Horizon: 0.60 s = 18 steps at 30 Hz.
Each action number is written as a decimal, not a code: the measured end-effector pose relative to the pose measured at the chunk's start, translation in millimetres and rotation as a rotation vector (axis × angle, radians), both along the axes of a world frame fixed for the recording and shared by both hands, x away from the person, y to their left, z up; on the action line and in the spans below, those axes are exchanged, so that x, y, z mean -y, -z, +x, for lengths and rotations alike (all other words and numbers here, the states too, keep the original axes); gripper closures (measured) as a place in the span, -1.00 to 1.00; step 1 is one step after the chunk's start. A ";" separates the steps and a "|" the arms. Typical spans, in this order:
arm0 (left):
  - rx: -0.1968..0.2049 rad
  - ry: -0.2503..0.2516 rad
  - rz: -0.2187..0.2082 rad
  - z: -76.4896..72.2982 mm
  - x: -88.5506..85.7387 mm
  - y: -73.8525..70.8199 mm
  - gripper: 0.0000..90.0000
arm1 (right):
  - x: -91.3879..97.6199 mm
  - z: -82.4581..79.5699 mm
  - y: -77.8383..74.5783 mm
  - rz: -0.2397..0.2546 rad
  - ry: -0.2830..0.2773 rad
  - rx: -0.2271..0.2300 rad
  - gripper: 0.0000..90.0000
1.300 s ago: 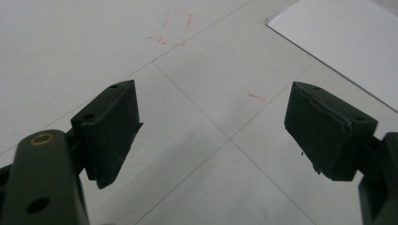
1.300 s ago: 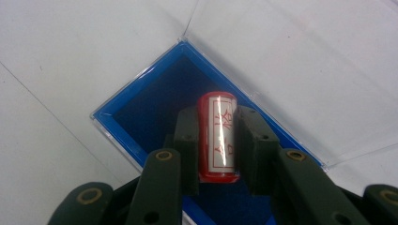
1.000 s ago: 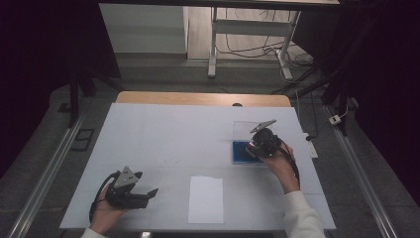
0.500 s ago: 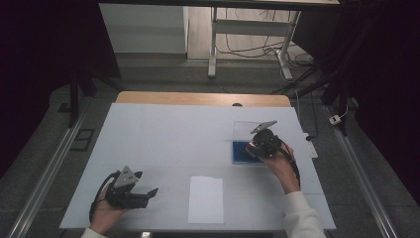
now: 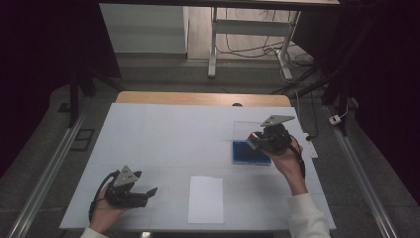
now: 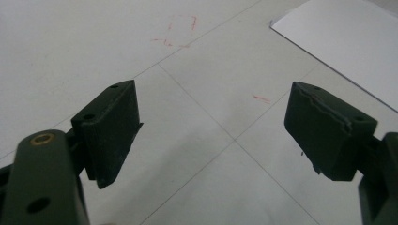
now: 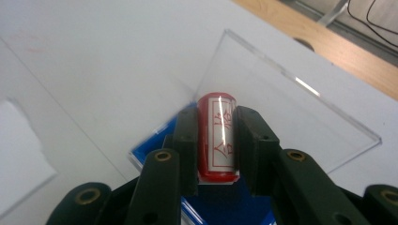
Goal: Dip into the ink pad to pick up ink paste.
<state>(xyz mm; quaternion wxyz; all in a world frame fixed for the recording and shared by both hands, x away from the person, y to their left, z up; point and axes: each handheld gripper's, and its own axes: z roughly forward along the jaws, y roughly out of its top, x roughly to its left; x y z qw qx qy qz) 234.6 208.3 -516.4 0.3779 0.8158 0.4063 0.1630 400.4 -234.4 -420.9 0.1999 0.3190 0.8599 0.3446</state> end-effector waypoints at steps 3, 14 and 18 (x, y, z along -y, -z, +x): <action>0.002 -0.001 0.000 -0.1 -0.1 -0.2 -0.58 | -2.2 -4.0 -6.1 0.017 -0.006 0.015 0.57; 0.000 -0.003 0.004 0.2 -1.1 0.3 -0.58 | -6.7 -0.6 -2.9 -0.003 0.010 -0.011 0.57; 0.000 -0.003 0.003 0.2 -1.2 0.5 -0.58 | -8.1 3.6 3.4 -0.035 0.024 -0.023 0.57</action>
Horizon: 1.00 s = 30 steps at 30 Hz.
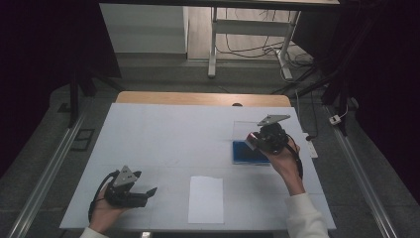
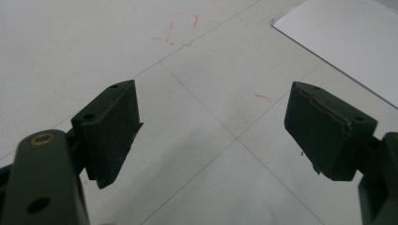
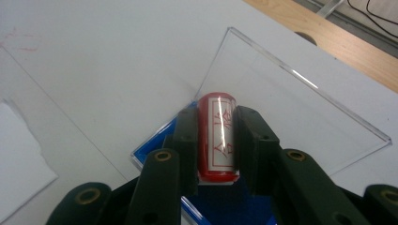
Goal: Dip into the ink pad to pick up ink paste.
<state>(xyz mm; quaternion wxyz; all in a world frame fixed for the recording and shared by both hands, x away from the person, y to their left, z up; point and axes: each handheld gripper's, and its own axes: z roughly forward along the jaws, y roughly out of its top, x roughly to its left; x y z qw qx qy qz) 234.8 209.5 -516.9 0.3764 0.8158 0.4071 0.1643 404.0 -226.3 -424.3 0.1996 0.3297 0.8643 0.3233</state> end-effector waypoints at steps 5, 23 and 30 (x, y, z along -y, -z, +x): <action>0.000 0.002 -0.003 0.0 -1.1 0.0 -0.58 | -1.3 6.2 10.4 -0.030 0.007 -0.025 0.57; -0.003 0.002 -0.002 0.5 -1.9 0.5 -0.58 | -7.8 17.1 31.6 -0.105 0.018 -0.046 0.57; -0.005 0.007 -0.001 0.5 -1.5 1.1 -0.59 | -7.6 22.7 42.8 -0.120 0.020 -0.077 0.57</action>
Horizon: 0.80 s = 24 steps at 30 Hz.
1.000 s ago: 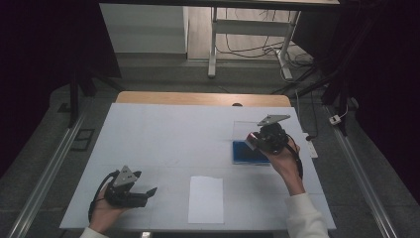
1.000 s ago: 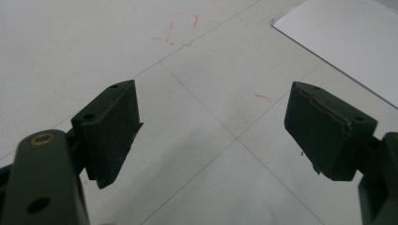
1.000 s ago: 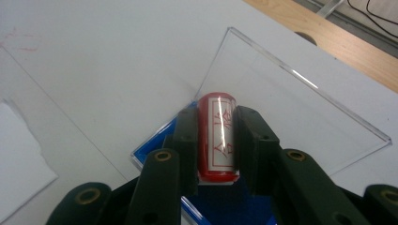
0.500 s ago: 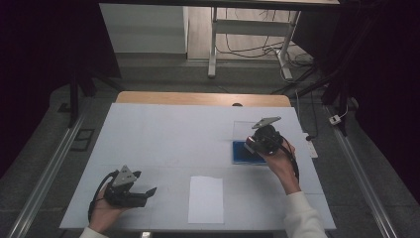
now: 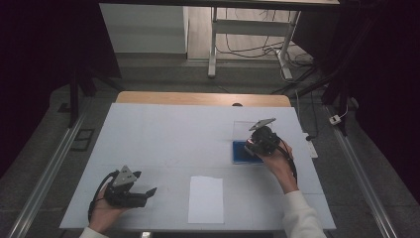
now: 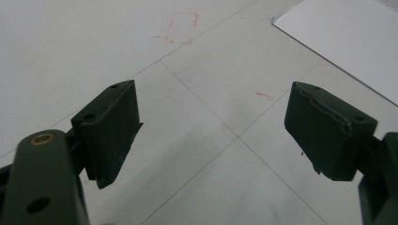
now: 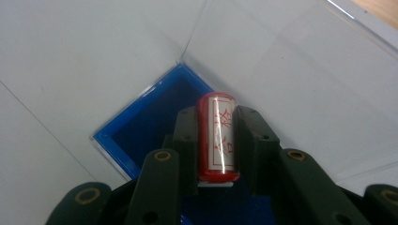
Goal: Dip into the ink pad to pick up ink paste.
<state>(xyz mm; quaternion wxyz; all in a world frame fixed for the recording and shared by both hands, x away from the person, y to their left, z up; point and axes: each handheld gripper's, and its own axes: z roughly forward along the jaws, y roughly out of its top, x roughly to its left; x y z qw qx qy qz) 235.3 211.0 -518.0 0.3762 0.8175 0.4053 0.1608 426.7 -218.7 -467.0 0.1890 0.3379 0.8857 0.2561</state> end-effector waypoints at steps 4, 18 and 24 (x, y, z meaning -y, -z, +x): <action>0.000 -0.002 -0.002 0.3 -0.3 0.1 -0.59 | 2.1 1.7 -0.4 0.006 0.009 -0.023 0.57; -0.002 0.000 -0.004 0.0 -0.1 0.0 -0.58 | 1.2 5.1 -1.4 -0.004 0.004 -0.045 0.57; -0.002 -0.001 -0.006 -0.2 -0.4 -0.2 -0.58 | -0.3 5.4 1.3 -0.016 0.007 -0.046 0.58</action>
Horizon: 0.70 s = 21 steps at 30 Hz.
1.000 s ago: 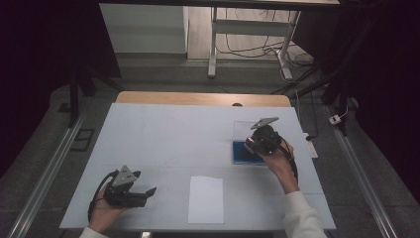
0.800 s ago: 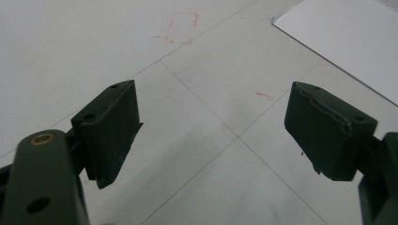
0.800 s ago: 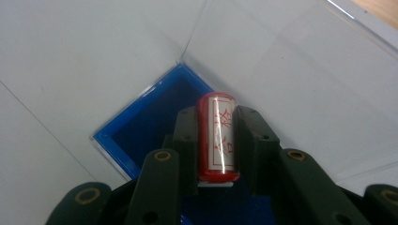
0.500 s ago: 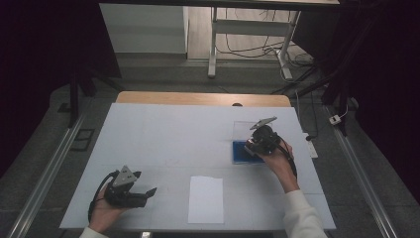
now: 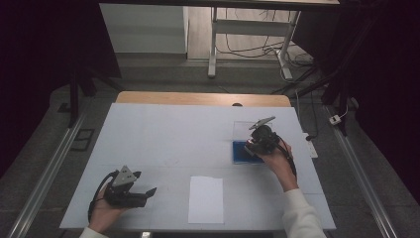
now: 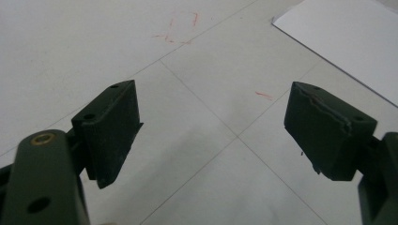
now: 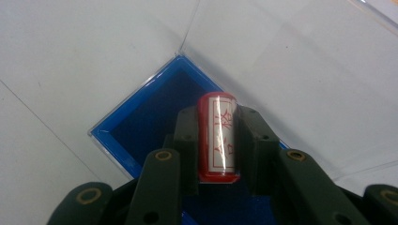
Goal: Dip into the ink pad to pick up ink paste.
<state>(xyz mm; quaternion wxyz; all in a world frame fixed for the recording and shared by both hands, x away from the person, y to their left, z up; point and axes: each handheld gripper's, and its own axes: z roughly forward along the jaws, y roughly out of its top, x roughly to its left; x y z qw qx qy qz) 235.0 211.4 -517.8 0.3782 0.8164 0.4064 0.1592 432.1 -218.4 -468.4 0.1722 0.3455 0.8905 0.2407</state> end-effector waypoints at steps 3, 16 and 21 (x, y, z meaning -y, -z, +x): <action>0.000 -0.004 -0.003 -0.6 -0.4 -0.4 -0.58 | 1.8 0.8 1.1 0.006 -0.003 -0.005 0.58; 0.004 -0.015 -0.012 -2.0 -0.6 -2.5 -0.58 | 1.0 2.2 1.8 -0.005 -0.013 -0.015 0.58; 0.002 -0.015 -0.009 -2.2 0.0 -2.3 -0.58 | 1.7 3.1 1.9 -0.003 -0.019 -0.018 0.58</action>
